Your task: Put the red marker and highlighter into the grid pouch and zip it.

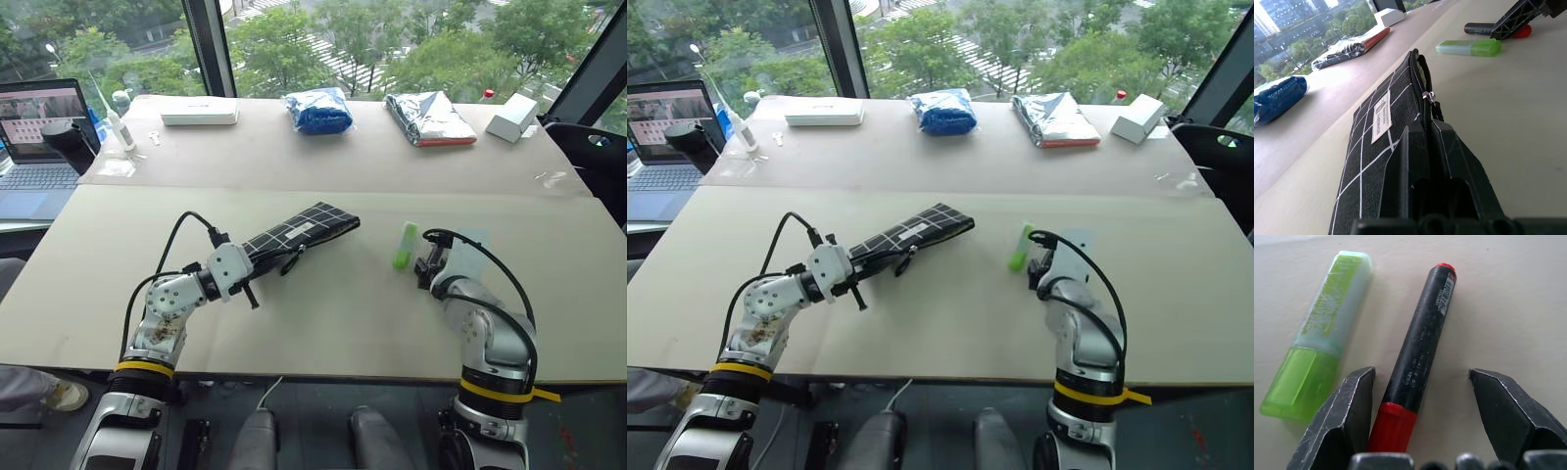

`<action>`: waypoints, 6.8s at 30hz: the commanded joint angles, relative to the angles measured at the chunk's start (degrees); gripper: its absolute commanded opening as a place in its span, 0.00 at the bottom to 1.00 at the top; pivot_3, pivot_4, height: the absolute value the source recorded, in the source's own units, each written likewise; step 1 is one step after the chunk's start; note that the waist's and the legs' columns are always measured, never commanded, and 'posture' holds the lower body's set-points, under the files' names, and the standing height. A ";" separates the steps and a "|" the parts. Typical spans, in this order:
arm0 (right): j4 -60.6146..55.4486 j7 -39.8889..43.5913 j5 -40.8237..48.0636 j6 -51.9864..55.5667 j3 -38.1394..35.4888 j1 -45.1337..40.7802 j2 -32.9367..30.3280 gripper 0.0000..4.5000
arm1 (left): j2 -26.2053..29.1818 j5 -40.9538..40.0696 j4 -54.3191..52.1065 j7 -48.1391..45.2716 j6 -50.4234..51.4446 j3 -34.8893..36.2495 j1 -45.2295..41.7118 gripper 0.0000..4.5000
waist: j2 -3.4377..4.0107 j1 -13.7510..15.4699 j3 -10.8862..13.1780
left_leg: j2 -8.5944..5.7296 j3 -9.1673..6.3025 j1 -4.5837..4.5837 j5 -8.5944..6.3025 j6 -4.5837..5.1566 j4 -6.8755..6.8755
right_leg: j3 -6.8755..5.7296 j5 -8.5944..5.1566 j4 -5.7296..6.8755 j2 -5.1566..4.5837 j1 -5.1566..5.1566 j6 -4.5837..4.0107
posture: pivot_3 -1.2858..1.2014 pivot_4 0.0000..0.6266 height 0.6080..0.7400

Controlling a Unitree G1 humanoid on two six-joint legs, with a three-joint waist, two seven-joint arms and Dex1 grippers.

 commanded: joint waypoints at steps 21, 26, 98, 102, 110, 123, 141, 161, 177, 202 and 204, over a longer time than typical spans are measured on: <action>2.03 -1.58 -3.24 -7.05 1.37 1.75 -0.39 0.12 | 1.33 -0.72 0.39 -0.57 -2.47 1.55 -0.70 0.00 | 0.00 -0.09 0.00 | 0.01 0.00 0.01 0.00 0.00 -0.01 | 0.00 0.00 -0.01 0.01 0.01 0.00 | 0.52 0.24 1.00; 3.31 6.34 -0.27 -17.00 1.59 -2.47 -4.74 0.12 | 1.79 -1.69 -0.46 -1.38 -2.05 1.97 -0.28 0.00 | 0.01 -0.16 0.00 | 0.01 0.00 0.01 0.00 0.00 -0.01 | 0.01 0.00 0.00 0.01 0.01 0.00 | 0.52 0.24 1.00; 31.51 46.26 -19.73 -100.77 24.04 -6.79 -40.08 0.12 | 3.25 -6.88 -7.64 -7.78 4.10 2.91 1.46 0.00 | 0.20 0.04 0.19 | -0.01 0.05 0.10 0.00 0.00 0.05 | 0.05 0.01 -0.04 -0.01 0.12 0.00 | 0.52 0.24 1.00; 32.36 46.08 -20.00 -100.52 24.51 -8.15 -39.46 0.12 | 2.96 -6.44 -8.12 -7.93 3.88 2.38 1.91 0.00 | 0.20 0.02 0.19 | -0.02 0.05 0.10 0.00 0.00 0.05 | 0.05 0.01 -0.04 -0.01 0.12 0.00 | 0.52 0.24 1.00; 34.18 46.00 -20.57 -101.37 25.69 -9.52 -39.29 0.12 | 2.83 -6.10 -8.44 -8.03 3.64 2.17 2.40 0.00 | 0.20 0.07 0.19 | -0.02 0.04 0.10 0.00 0.00 0.06 | 0.06 0.01 -0.04 -0.01 0.13 0.00 | 0.52 0.24 1.00; 38.78 43.94 -27.95 -101.95 32.42 -17.25 -31.68 0.12 | 1.91 -5.86 -8.52 -7.89 3.50 1.68 2.09 0.00 | 0.20 -0.16 0.19 | 0.00 0.05 0.15 0.00 0.00 0.05 | 0.06 0.02 0.01 0.00 0.12 -0.02 | 0.52 0.24 1.00; 44.02 41.90 -31.12 -105.40 39.57 -23.42 -21.36 0.12 | 1.46 -5.86 -8.50 -7.83 3.29 1.47 2.27 0.00 | 0.21 -0.09 0.19 | -0.01 0.03 0.17 0.00 0.00 0.05 | 0.04 0.02 0.04 0.00 0.13 -0.03 | 0.52 0.24 1.00; 20.93 62.46 11.26 -62.41 20.54 -12.11 -33.78 0.63 | 1.11 -5.53 -8.09 -7.58 2.60 1.32 3.48 0.00 | 0.21 0.14 0.19 | -0.02 0.00 0.16 0.00 0.00 0.07 | 0.03 0.03 0.03 -0.02 0.21 -0.03 | 0.52 0.24 1.00; 9.34 17.74 7.62 -13.63 11.21 -6.31 -19.39 0.63 | 0.55 -5.60 -8.15 -7.33 2.51 0.69 4.12 0.00 | 0.20 0.07 0.17 | -0.01 0.05 0.22 0.00 0.00 0.06 | 0.09 0.02 0.09 0.01 0.16 -0.03 | 0.52 0.24 1.00; 14.80 12.19 -1.64 -14.30 17.56 -6.23 -11.40 0.52 | 0.54 -5.25 -9.07 -5.62 2.37 0.90 5.14 0.00 | 0.21 -0.26 0.17 | 0.01 0.04 0.20 0.00 0.00 0.05 | 0.07 0.02 0.07 0.03 0.13 -0.02 | 0.52 0.24 1.00; 14.72 12.26 -2.44 -15.10 18.14 -5.99 -11.63 0.40 | 0.60 -5.28 -9.23 -5.55 2.38 0.94 5.29 0.00 | 0.21 -0.19 0.17 | 0.01 0.04 0.19 0.00 0.00 0.05 | 0.07 0.02 0.07 0.03 0.13 -0.02 | 0.52 0.24 1.00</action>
